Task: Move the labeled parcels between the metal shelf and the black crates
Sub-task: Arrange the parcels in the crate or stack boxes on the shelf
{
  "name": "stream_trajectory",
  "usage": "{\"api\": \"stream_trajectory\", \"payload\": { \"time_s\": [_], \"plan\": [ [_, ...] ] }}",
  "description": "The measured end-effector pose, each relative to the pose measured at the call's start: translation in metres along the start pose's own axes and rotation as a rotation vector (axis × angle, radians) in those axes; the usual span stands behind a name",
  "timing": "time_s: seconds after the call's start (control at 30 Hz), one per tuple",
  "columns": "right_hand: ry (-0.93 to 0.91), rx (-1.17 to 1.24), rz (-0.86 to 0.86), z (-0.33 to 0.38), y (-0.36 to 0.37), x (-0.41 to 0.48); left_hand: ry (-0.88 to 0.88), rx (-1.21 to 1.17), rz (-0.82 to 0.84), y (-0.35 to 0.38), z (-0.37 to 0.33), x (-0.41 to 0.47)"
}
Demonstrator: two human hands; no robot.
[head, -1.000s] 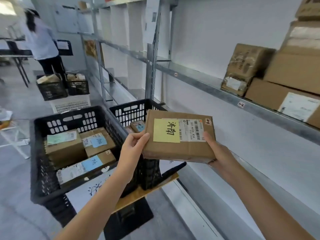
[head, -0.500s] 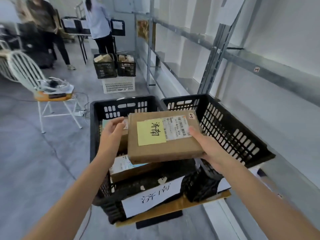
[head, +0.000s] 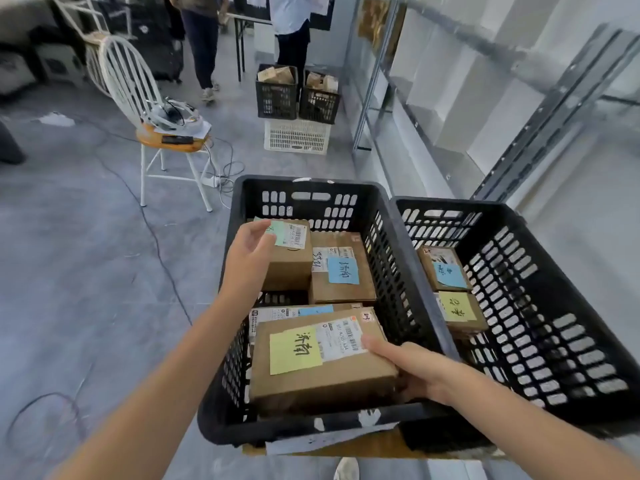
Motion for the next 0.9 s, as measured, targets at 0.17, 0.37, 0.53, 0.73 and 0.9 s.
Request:
{"api": "stream_trajectory", "payload": {
  "time_s": [0.17, 0.37, 0.53, 0.73, 0.9],
  "plan": [
    [0.099, -0.172, 0.177, 0.004, 0.007, 0.019, -0.028, 0.015, 0.022, 0.008, 0.013, 0.009],
    [0.191, -0.218, 0.329, 0.009, 0.032, 0.046, -0.087, -0.016, 0.031, 0.012, 0.034, 0.011],
    [0.14, -0.433, 0.259, 0.005, 0.052, 0.069, -0.062, -0.037, 0.026, 0.009, 0.039, 0.012],
    [-0.015, -0.973, -0.03, 0.006, 0.051, 0.072, -0.065, 0.077, 0.221, 0.02, 0.041, 0.007],
    [-0.292, -1.082, -0.271, 0.04, 0.037, 0.049, 0.031, 0.249, 0.316, 0.013, 0.029, 0.003]
  ]
}}
Point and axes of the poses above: each hand's wrist, its own x-axis towards the middle knuckle, its own y-axis out of the palm, z = x × y, the point moved 2 cm from there along x, towards the middle knuckle, and after that the axes turned 9 degrees about y, right-handed, at the moved point
